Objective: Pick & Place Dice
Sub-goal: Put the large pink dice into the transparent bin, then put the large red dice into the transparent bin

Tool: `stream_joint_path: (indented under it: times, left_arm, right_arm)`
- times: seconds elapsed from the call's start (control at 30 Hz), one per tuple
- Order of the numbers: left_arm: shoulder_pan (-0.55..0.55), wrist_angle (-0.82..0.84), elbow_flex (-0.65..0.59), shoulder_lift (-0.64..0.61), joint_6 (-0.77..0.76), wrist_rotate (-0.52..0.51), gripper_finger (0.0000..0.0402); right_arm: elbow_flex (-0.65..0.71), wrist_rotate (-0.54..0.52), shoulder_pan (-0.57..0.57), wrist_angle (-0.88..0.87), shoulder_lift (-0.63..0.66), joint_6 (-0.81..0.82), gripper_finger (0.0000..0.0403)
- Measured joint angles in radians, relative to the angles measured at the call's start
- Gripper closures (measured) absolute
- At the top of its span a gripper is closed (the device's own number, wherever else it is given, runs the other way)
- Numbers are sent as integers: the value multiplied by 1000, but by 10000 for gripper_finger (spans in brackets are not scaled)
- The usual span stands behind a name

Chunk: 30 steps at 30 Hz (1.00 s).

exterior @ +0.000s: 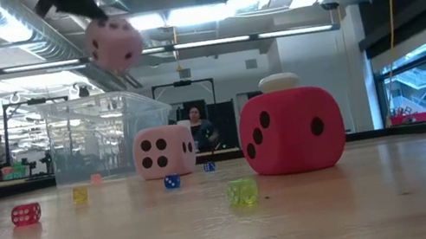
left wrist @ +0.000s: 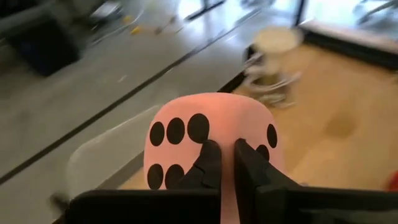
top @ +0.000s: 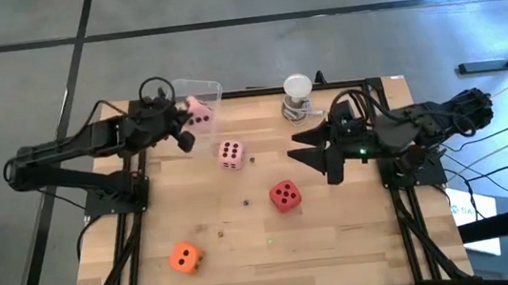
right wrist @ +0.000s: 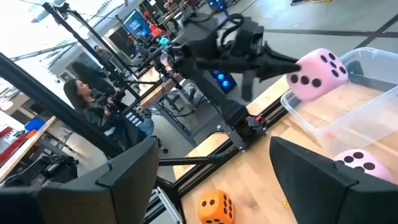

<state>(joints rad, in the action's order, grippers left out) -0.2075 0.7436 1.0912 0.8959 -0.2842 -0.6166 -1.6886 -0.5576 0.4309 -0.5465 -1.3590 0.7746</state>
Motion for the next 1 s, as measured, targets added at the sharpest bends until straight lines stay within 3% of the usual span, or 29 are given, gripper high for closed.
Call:
stream_joint_path:
  times: [0.17,0.6,1.0]
  left_arm:
    - [-83,42,0,29,7,6,401]
    - [-243,88,0,160,105,154,401]
    - [-319,99,0,323,177,280,401]
  right_arm:
    - [0,-41,29,0,0,-1,102]
    - [0,-159,149,-48,25,6,102]
    - [0,-274,241,-62,31,11,102]
